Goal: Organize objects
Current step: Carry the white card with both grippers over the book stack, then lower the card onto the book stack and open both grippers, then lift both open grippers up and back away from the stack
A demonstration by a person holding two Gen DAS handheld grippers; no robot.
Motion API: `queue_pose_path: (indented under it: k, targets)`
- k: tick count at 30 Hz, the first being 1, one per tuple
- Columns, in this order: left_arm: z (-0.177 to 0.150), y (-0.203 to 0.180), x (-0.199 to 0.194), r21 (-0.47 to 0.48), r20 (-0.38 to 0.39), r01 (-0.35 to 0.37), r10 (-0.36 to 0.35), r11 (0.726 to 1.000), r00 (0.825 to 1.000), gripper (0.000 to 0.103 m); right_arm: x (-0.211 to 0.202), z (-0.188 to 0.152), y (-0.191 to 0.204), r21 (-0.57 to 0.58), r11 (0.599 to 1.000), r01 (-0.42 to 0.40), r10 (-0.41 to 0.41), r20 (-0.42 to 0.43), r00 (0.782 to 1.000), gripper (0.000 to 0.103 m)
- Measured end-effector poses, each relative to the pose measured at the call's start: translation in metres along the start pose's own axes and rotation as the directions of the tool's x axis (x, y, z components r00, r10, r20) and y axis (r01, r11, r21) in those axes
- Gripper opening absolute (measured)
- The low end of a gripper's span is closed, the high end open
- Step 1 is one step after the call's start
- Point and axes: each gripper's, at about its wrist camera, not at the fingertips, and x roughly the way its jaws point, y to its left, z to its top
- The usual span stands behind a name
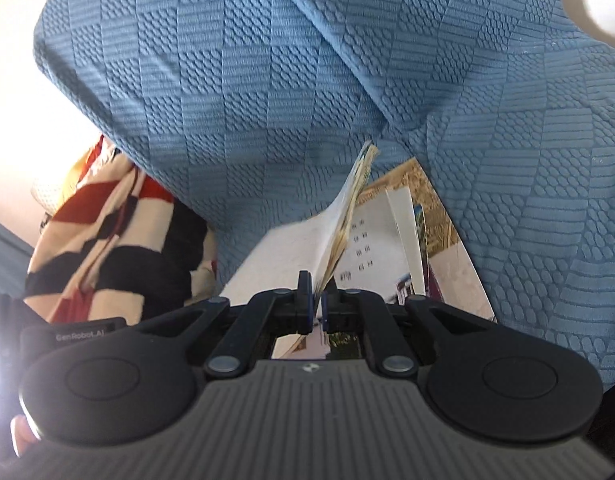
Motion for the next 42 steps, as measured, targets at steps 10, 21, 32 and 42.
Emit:
queue_pose_path:
  k: [10,21,32,42]
  targets:
    - [-0.014,0.006,0.011,0.029,-0.007,-0.136,0.137,0.99,0.991,0.007,0.014,-0.02,-0.014,0.048,0.998,0.035,-0.031,-0.078,0.996,0.009]
    - [-0.029,-0.006,0.02,0.078,-0.033,-0.247,0.25,0.966,0.968,0.025,0.02,-0.03,-0.024,0.118,0.984,0.132,-0.105,-0.213,0.971,0.027]
    - [-0.039,-0.056,-0.02,0.141,0.037,-0.262,0.26,0.955,0.965,0.049,-0.033,-0.021,-0.012,0.076,0.99,0.116,-0.098,-0.208,0.973,0.034]
    - [-0.062,-0.137,-0.098,0.263,0.169,-0.24,0.2,0.935,0.965,0.057,-0.116,0.013,0.04,-0.107,0.994,0.02,-0.023,-0.029,0.999,0.034]
